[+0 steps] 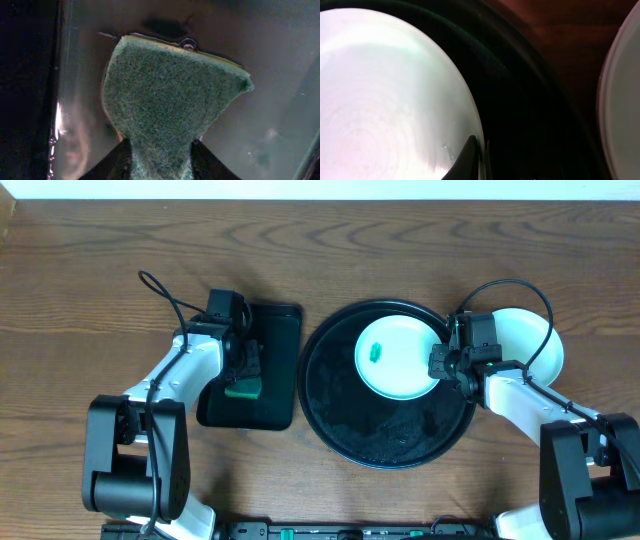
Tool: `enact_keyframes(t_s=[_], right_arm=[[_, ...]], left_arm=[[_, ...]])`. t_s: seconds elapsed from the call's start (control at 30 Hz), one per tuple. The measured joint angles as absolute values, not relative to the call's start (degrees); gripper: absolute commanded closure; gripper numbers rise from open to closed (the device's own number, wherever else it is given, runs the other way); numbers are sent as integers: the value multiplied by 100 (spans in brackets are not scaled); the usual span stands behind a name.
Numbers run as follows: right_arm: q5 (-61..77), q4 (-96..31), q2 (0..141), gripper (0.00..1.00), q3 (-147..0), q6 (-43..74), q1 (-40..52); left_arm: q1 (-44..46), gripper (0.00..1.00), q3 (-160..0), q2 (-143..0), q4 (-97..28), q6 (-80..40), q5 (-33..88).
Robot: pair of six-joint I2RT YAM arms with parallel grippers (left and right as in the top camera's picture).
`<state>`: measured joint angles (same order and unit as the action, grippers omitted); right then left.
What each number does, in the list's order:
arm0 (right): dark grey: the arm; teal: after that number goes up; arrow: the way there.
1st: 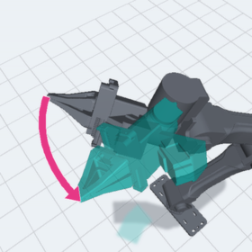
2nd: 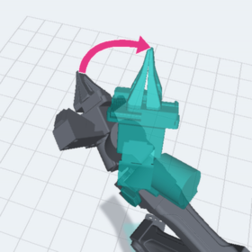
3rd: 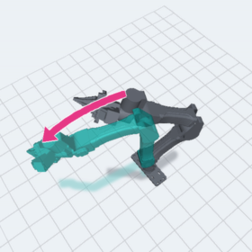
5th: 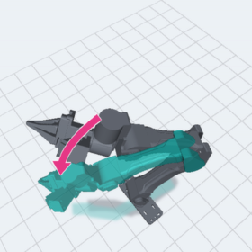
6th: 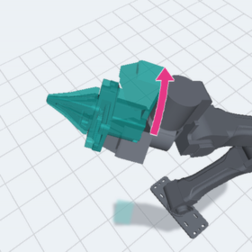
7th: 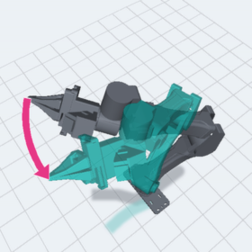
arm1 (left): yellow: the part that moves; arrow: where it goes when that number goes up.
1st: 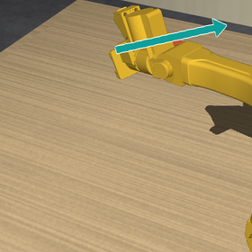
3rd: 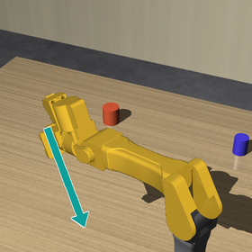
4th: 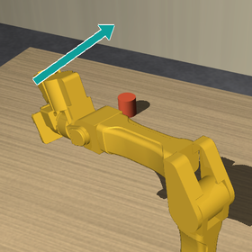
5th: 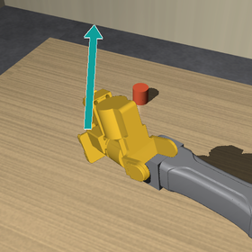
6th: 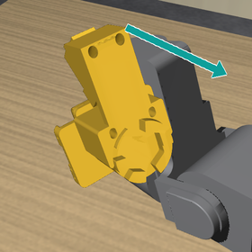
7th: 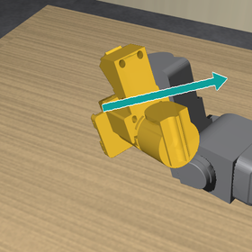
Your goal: Clean dirty plates on tray and stack at the side
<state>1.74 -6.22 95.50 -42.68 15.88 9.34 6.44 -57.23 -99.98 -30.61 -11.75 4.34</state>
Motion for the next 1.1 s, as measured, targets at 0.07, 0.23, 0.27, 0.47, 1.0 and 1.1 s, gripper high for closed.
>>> enact_keyframes(t_s=[0.07,0.23,0.27,0.47,1.0,1.1], right_arm=[[174,-622,9550,98,-4268,1590,934],[174,-622,9550,98,-4268,1588,934],[174,-622,9550,98,-4268,1588,934],[174,-622,9550,98,-4268,1588,934],[174,-620,9550,99,-4268,1590,934],[176,-620,9550,99,-4268,1590,934]], left_arm=[[644,57,-5721,-9998,-3061,-1186,434],[644,62,-5690,-9998,-3039,-1181,434],[642,65,-5690,-9998,-3037,-1197,434],[644,81,-5684,-10009,-3037,-1199,436],[644,93,-5684,-8921,-3330,-1179,471],[644,93,-5686,-8300,-3474,-1179,475]])
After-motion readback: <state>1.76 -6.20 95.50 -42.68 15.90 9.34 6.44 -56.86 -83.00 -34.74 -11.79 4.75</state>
